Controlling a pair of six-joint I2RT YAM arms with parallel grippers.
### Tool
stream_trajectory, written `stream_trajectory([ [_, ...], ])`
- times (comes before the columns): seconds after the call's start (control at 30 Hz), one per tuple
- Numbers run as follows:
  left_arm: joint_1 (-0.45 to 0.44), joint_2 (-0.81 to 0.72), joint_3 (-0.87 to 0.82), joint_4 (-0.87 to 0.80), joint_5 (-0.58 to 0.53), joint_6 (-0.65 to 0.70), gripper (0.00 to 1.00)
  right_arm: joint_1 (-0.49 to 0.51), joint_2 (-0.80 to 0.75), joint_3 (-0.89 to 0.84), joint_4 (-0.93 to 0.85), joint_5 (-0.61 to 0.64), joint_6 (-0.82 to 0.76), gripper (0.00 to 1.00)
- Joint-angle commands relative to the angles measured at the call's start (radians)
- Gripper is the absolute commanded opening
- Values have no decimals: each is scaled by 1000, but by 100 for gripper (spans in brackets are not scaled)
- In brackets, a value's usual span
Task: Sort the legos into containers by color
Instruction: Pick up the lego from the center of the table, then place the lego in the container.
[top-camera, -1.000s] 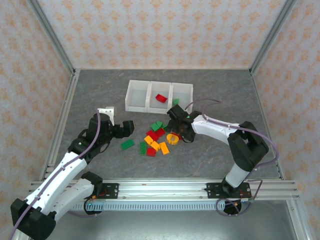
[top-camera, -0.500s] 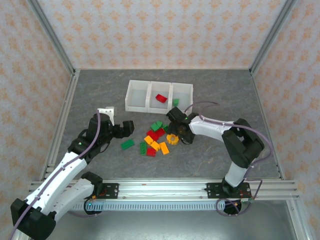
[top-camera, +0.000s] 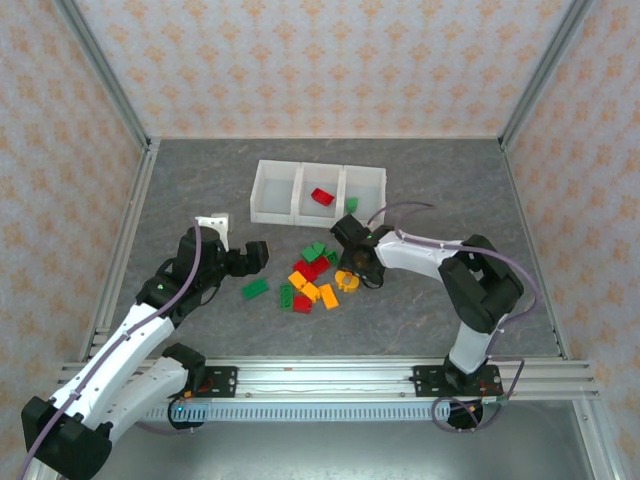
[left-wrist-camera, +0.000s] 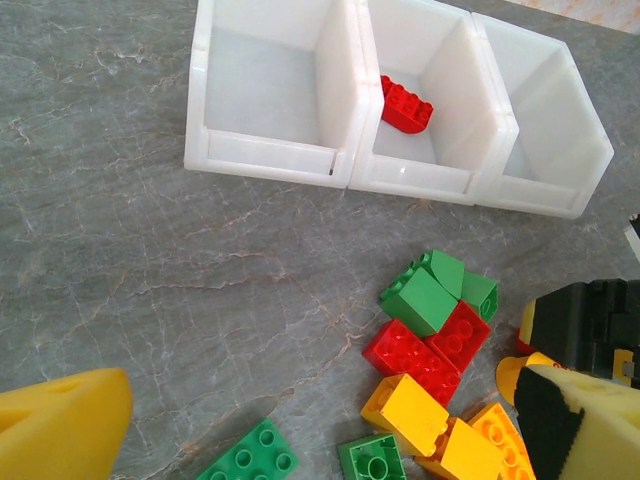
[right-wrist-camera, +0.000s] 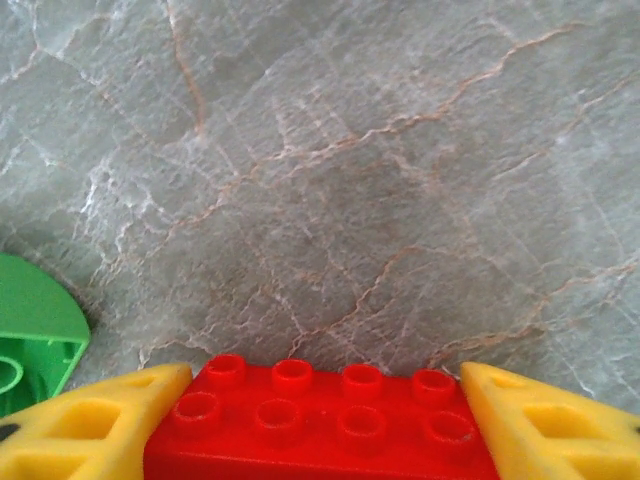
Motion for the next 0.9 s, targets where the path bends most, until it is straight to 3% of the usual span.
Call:
stream_trajectory([
  [0.0,-3,0,-7,14,-7,-3,99,3,-1,13,12,11,-19,49],
  [0.23,-4,3,-6,15,-7,-3,99,3,-126,55,-5,36,-45,42],
  [0.5,-4,3,-6,20,6,-1,99,-2,-213,239,14,142,-121,41],
  [0.67,-3,1,-6,20,3,-2,99,-36,-97,402,117,56,-187,41],
  [0.87,-3,3,-7,19,-3,-1,99,-98,167,690,56,-44,-247,40],
])
